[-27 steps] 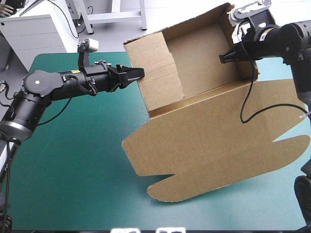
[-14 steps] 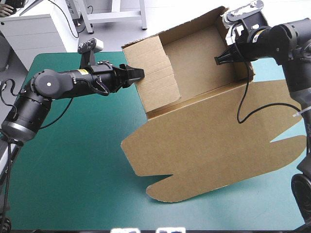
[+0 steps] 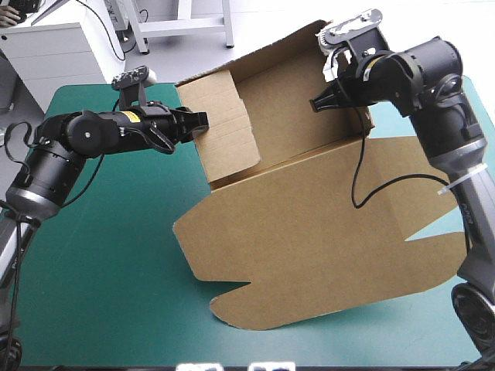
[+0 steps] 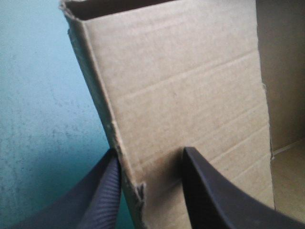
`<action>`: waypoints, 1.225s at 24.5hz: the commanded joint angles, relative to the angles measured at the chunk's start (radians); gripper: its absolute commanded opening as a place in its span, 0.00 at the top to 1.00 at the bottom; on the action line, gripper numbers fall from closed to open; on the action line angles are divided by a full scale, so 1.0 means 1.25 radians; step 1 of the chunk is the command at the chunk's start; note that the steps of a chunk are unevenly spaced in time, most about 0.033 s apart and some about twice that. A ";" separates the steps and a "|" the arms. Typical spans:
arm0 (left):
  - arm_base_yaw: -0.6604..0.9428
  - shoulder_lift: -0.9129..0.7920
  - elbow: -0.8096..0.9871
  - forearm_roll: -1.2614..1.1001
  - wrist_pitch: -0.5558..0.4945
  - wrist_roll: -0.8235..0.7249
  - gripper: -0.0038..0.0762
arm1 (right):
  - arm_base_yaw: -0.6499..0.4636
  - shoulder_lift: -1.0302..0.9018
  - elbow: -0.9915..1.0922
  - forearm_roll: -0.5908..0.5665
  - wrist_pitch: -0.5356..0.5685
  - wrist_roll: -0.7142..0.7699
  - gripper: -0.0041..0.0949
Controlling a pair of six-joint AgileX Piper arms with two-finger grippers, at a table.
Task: Fold the box
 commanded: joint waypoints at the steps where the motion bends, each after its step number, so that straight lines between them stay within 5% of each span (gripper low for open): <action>1: -0.016 0.018 -0.026 -0.015 -0.041 -0.008 0.60 | 0.043 -0.021 -0.022 0.077 -0.034 0.004 0.97; 17: -0.052 0.092 -0.026 0.060 -0.067 -0.040 0.60 | 0.071 -0.025 -0.026 0.053 -0.053 0.001 0.97; 25: -0.008 0.092 0.003 -0.225 -0.112 0.164 0.59 | 0.071 -0.026 -0.079 0.053 -0.039 -0.005 0.98; 30: 0.068 0.082 0.097 -0.478 -0.101 0.398 0.59 | 0.071 -0.026 -0.079 0.053 -0.044 -0.015 0.98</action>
